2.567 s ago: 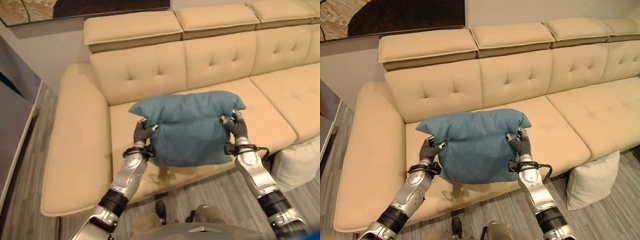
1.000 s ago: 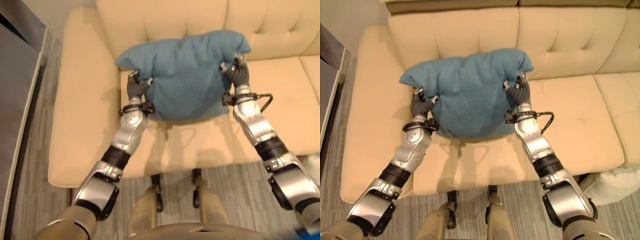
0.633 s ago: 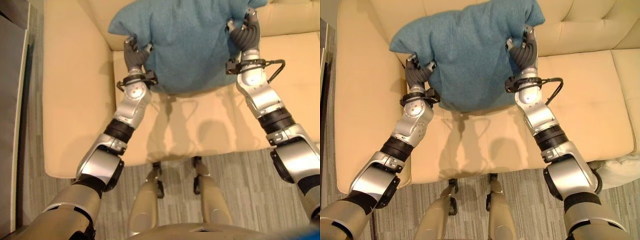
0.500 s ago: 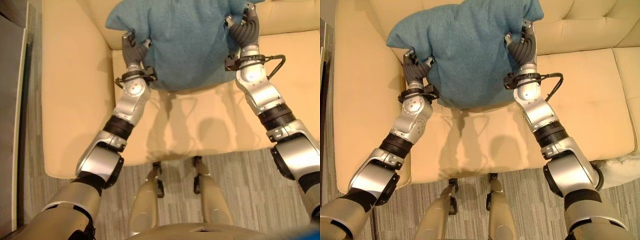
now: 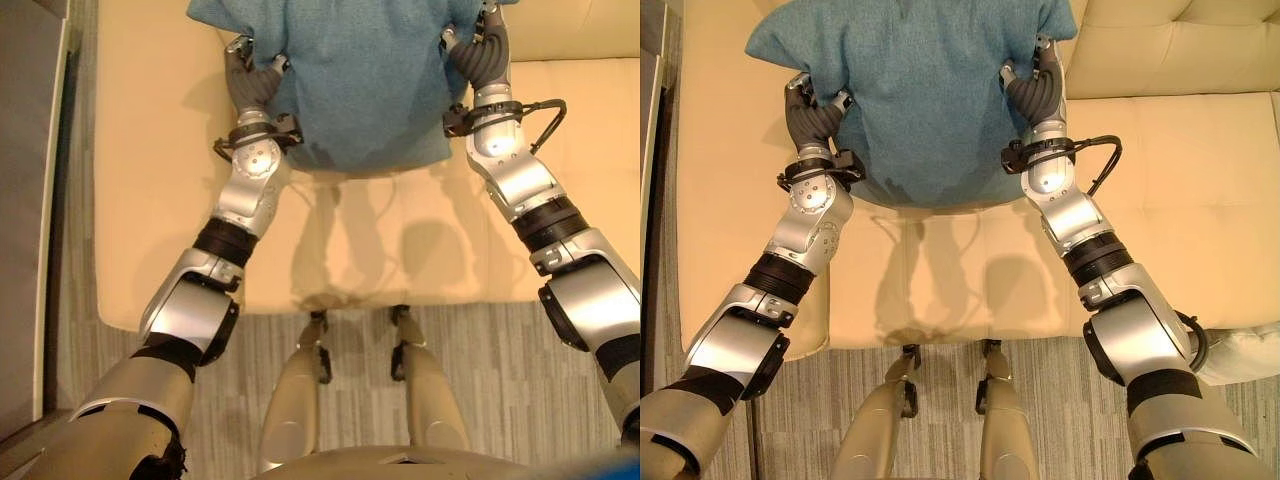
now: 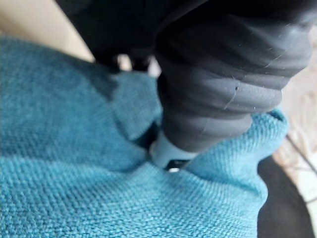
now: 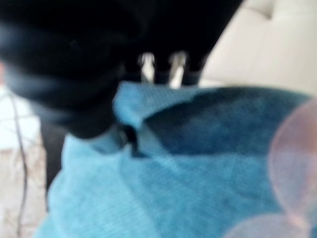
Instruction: Pick up all the scattered cushions and arrange them neatly on the sofa.
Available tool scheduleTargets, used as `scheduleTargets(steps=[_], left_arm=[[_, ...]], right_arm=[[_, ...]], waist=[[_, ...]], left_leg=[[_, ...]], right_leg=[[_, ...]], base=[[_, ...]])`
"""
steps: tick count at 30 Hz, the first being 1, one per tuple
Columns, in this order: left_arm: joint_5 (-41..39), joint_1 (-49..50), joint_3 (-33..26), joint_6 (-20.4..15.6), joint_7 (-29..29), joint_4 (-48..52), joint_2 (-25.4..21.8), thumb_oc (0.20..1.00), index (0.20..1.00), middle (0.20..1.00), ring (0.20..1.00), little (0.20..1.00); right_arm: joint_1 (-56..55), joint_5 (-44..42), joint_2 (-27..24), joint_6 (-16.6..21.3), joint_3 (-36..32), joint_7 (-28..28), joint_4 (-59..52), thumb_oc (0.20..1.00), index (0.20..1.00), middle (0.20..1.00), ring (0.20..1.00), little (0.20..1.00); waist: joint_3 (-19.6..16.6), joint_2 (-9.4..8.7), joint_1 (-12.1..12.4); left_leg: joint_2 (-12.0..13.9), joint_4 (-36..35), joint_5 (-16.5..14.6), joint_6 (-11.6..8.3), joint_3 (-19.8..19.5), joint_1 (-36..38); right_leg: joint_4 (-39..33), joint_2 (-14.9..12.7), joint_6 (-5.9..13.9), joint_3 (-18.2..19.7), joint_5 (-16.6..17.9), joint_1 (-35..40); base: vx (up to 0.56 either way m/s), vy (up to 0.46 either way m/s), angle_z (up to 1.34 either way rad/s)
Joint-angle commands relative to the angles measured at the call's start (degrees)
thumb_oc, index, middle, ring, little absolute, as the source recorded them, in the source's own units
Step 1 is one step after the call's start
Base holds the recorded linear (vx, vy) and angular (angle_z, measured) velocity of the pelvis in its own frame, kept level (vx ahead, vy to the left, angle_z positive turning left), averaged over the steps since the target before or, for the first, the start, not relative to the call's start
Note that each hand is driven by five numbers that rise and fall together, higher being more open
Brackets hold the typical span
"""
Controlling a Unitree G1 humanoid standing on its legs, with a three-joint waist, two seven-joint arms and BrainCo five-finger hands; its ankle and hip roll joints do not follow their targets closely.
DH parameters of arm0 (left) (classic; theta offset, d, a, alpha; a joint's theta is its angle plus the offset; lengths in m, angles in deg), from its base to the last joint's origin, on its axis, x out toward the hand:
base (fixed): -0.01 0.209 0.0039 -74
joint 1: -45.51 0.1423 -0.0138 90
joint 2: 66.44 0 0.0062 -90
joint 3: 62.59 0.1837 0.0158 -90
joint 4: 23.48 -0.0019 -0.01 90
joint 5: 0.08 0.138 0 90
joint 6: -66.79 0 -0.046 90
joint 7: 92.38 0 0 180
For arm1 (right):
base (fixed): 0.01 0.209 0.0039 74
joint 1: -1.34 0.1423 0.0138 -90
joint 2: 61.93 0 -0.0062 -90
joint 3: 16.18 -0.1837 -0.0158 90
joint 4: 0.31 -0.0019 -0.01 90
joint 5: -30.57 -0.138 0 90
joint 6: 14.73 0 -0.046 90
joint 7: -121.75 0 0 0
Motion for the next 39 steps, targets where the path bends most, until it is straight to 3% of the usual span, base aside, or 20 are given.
scheduleTargets(steps=[1,6,7,8,9,10,14,19,21,26,30,31,32,36,39], left_arm=[[6.6,-15.7,7.7,-4.4,4.5,0.6,1.8,0.200,0.200,0.200,0.200,0.200],[7.5,-19.8,9.2,-3.5,4.7,-3.7,0.3,0.213,0.213,0.213,0.213,0.213],[7.5,-20.3,9.3,-3.4,4.8,-4.3,0.1,0.467,0.467,0.467,0.467,0.467],[7.8,-20.9,9.6,-3.2,4.4,-5.0,-0.2,0.918,0.918,0.918,0.918,0.918],[7.8,-20.9,9.6,-3.2,4.4,-5.0,-0.2,1.000,1.000,1.000,1.000,1.000],[7.6,-22.5,9.5,-2.5,4.0,-8.0,-0.7,1.000,1.000,1.000,1.000,1.000],[7.8,-24.4,9.7,-1.6,4.4,-11.8,-5.3,1.000,1.000,1.000,1.000,1.000],[8.3,-22.2,9.0,-0.9,5.9,-15.0,-15.1,1.000,1.000,1.000,1.000,1.000],[7.2,-14.4,5.3,-1.1,7.8,-13.7,-20.4,1.000,1.000,1.000,1.000,1.000],[9.0,-1.4,-0.6,-1.7,9.3,-4.8,-22.2,1.000,1.000,1.000,1.000,1.000],[10.7,15.1,-7.2,-2.2,11.5,6.2,-20.8,1.000,1.000,1.000,1.000,1.000],[10.8,15.3,-7.1,-2.1,11.5,6.4,-20.8,1.000,1.000,1.000,1.000,1.000],[11.7,24.7,-10.0,-1.8,13.9,10.1,-18.2,1.000,1.000,1.000,1.000,1.000],[11.5,40.7,-14.0,-1.3,18.3,13.6,-11.2,1.000,1.000,1.000,1.000,1.000],[11.4,45.5,-15.7,-0.7,20.0,11.8,-8.6,1.000,1.000,1.000,1.000,1.000]], right_arm=[[11.9,2.7,4.6,4.5,4.7,3.5,-0.1,0.200,0.200,0.200,0.200,0.200],[14.1,2.3,4.4,4.6,5.6,3.5,5.1,0.200,0.200,0.200,0.200,0.200],[14.5,2.3,4.2,4.4,5.9,3.5,5.8,0.200,0.200,0.200,0.200,0.200],[15.0,2.6,3.8,4.2,6.0,3.1,6.8,0.448,0.448,0.448,0.448,0.448],[15.0,2.5,3.8,4.2,6.0,3.1,6.9,0.542,0.542,0.542,0.542,0.542],[16.9,3.8,3.1,3.3,6.5,1.8,10.4,1.000,1.000,1.000,1.000,1.000],[20.4,4.8,-0.7,1.4,8.3,1.5,16.6,1.000,1.000,1.000,1.000,1.000],[19.7,4.8,-10.3,0.4,8.3,2.1,20.7,1.000,1.000,1.000,1.000,1.000],[14.0,3.4,-16.3,0.5,5.5,3.0,20.1,1.000,1.000,1.000,1.000,1.000],[1.4,3.3,-19.1,1.4,-0.7,5.1,12.3,1.000,1.000,1.000,1.000,1.000],[-16.3,5.1,-19.2,2.3,-9.5,8.0,2.9,1.000,1.000,1.000,1.000,1.000],[-16.6,5.2,-19.2,2.2,-9.6,8.0,2.7,1.000,1.000,1.000,1.000,1.000],[-27.4,6.7,-17.5,2.8,-13.6,10.2,-1.2,1.000,1.000,1.000,1.000,1.000],[-44.4,8.2,-10.4,3.4,-19.7,13.3,-3.1,1.000,1.000,1.000,1.000,1.000],[-49.8,9.8,-7.9,2.9,-21.0,14.4,-2.0,1.000,1.000,1.000,1.000,1.000]], waist=[[0.2,1.07,0.2],[0.5,0.45,-0.2],[0.4,0.38,-0.3],[0.4,0.33,-0.3],[0.4,0.33,-0.3],[0.3,0.42,-0.5],[0.3,0.76,-0.5],[-0.4,0.77,-0.7],[-0.7,0.74,-0.9],[-1.1,0.58,-1.2],[-1.6,0.36,-1.4],[-1.7,0.31,-1.4],[-1.8,0.07,-1.7],[-3.0,-0.19,-2.0],[-4.0,-0.35,-2.2]], left_leg=[[0.4,1.0,2.9,-3.58,-2.2,-3.5],[0.5,1.1,3.2,-3.84,-1.8,-6.2],[0.5,1.0,3.3,-3.88,-1.8,-6.8],[0.5,1.1,3.4,-3.91,-1.7,-7.2],[0.5,1.1,3.4,-3.91,-1.7,-7.3],[0.3,0.8,3.7,-4.07,-1.6,-8.0],[0.1,0.6,3.6,-4.14,-1.5,-8.1],[-0.1,0.7,3.3,-4.21,-1.4,-7.6],[-0.3,1.6,2.4,-3.99,-1.6,-6.4],[-0.2,1.9,1.6,-3.82,-1.5,-3.8],[-0.1,1.5,0.9,-3.61,-1.2,0.4],[-0.1,1.4,0.9,-3.61,-1.2,0.5],[0.2,1.1,0.7,-3.64,-1.0,3.3],[0.7,-0.9,0.6,-3.72,-0.9,9.6],[1.1,-1.5,0.8,-3.92,-0.8,12.0]], right_leg=[[8.9,-0.9,4.04,0.9,-6.7,-0.8],[5.6,-0.5,4.58,1.1,-4.0,-2.4],[5.2,-0.5,4.66,1.2,-3.6,-2.8],[4.7,-0.5,4.72,1.3,-3.3,-3.1],[4.7,-0.5,4.72,1.3,-3.3,-3.1],[3.9,-0.4,4.78,1.3,-2.7,-3.8],[3.4,-0.7,4.84,1.1,-2.2,-3.9],[2.0,-1.0,5.06,0.9,-1.4,-3.0],[2.6,-1.1,4.87,0.7,-1.9,-1.7],[3.3,-1.2,4.65,0.7,-2.7,0.3],[4.7,-1.0,4.19,0.5,-4.4,3.5],[4.7,-1.0,4.19,0.5,-4.4,3.6],[5.5,-0.9,4.01,0.0,-5.3,6.0],[5.5,-0.3,3.99,-1.0,-6.8,11.3],[4.9,-0.1,3.89,-1.6,-7.3,13.7]], base=[[0.00,0.000,0.00],[0.00,0.000,0.00],[0.00,0.000,0.00],[-0.01,0.000,-0.03],[0.01,0.025,-0.06],[0.01,0.026,-0.04],[0.01,0.018,-0.01],[0.01,0.013,0.00],[0.00,0.000,0.00],[0.00,0.000,0.00],[0.02,-0.009,-0.01],[0.06,-0.033,-0.02],[0.06,-0.034,-0.03],[0.07,-0.054,0.02],[0.07,-0.075,-0.01]])
